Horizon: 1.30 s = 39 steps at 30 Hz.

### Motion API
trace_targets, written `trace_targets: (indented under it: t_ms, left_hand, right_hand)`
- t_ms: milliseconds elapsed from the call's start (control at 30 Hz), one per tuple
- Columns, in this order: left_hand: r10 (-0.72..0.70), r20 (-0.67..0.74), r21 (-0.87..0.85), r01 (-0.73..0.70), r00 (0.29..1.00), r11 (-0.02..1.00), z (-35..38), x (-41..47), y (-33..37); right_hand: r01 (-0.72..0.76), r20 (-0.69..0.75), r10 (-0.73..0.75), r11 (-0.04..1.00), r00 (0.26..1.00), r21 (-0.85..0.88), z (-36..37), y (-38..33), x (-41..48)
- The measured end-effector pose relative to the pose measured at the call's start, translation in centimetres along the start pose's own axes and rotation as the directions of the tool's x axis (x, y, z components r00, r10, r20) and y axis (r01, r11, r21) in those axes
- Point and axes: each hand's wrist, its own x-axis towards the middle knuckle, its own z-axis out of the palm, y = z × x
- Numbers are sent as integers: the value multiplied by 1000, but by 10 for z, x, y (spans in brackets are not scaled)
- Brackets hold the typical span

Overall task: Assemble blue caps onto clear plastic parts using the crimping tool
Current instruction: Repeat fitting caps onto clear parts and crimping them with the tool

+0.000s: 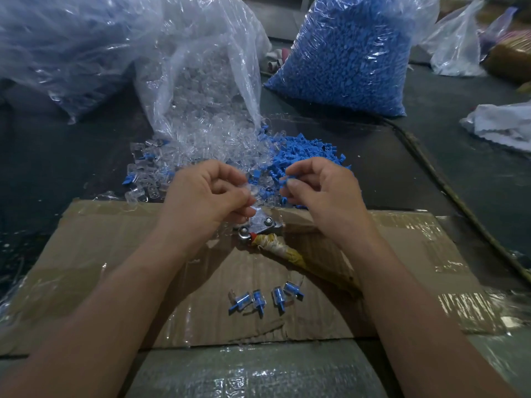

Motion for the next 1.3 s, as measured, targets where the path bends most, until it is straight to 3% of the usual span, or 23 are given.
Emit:
trace_targets:
  t_ms: [133, 300, 567, 733, 867, 1033, 1300]
  left_hand:
    - [2, 3, -4, -2, 1000, 1000, 2, 0, -3]
    - [22, -7, 10, -22, 1000, 1000, 1, 2, -7]
    - [109, 6, 77, -109, 994, 991, 7, -1, -9]
    - [105, -20, 55, -103, 994, 993, 4, 1, -8]
    - [48, 28, -88, -46, 998, 995, 4, 0, -4]
    - [7, 73, -208, 8, 997, 978, 2, 1, -4]
    - [-13, 84, -231, 32, 996, 972, 2, 1, -2]
  right_hand:
    - [132, -5, -132, 990, 991, 52, 8, -12, -9]
    - [167, -55, -162, 978, 985, 123, 13, -16, -14]
    - [288, -97, -300, 950, 949, -117, 20, -18, -17]
    - [198, 52, -201, 979, 978, 48, 14, -18, -16]
    - [213, 41, -215, 975, 976, 58, 12, -17, -15]
    - [174, 86, -203, 948, 975, 265, 13, -17, -15]
    - [209, 80, -238, 940, 968, 270, 11, -14, -15]
